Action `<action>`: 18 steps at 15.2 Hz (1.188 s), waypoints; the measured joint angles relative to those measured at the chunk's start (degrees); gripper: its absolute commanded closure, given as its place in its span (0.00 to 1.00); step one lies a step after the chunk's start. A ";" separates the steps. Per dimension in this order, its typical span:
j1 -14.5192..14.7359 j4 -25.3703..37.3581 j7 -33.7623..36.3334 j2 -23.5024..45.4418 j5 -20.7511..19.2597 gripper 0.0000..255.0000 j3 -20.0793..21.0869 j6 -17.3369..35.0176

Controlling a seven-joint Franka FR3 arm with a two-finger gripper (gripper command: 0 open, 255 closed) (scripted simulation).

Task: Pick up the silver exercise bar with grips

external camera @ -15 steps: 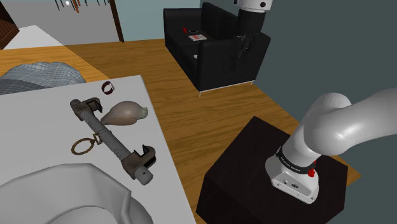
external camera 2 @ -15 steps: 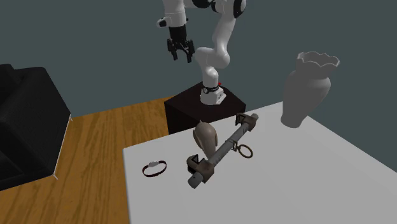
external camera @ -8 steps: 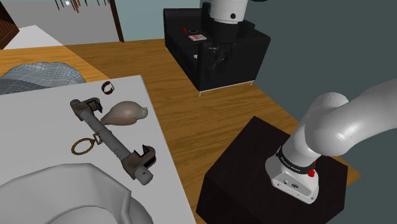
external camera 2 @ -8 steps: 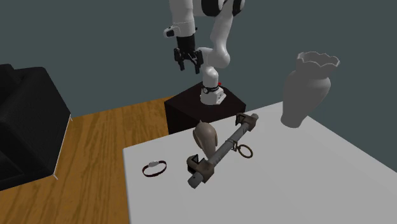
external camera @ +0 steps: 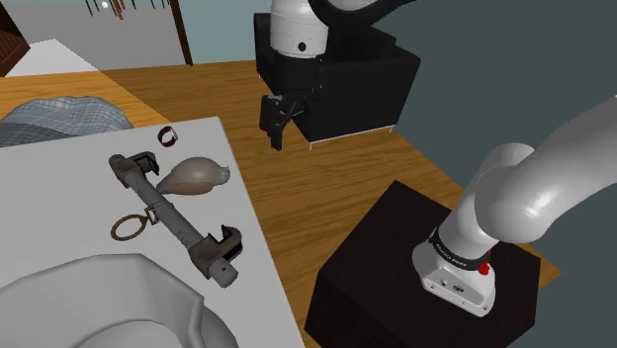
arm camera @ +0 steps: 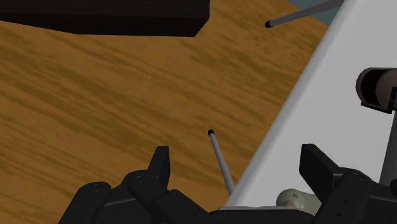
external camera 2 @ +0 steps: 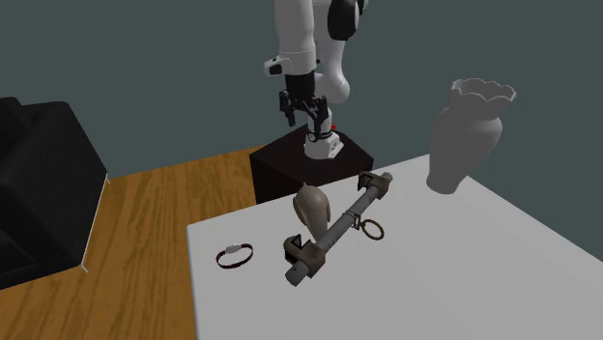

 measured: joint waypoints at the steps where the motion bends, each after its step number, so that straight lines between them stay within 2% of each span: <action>1: 0.15 1.18 1.30 1.71 -0.19 0.00 0.97 0.74; 7: 1.40 8.22 9.78 12.47 -2.96 0.00 6.55 5.23; 12: 3.49 17.75 17.85 24.04 -8.47 0.00 10.02 7.04; 18: 8.91 31.28 26.86 37.73 -16.12 0.00 11.38 6.17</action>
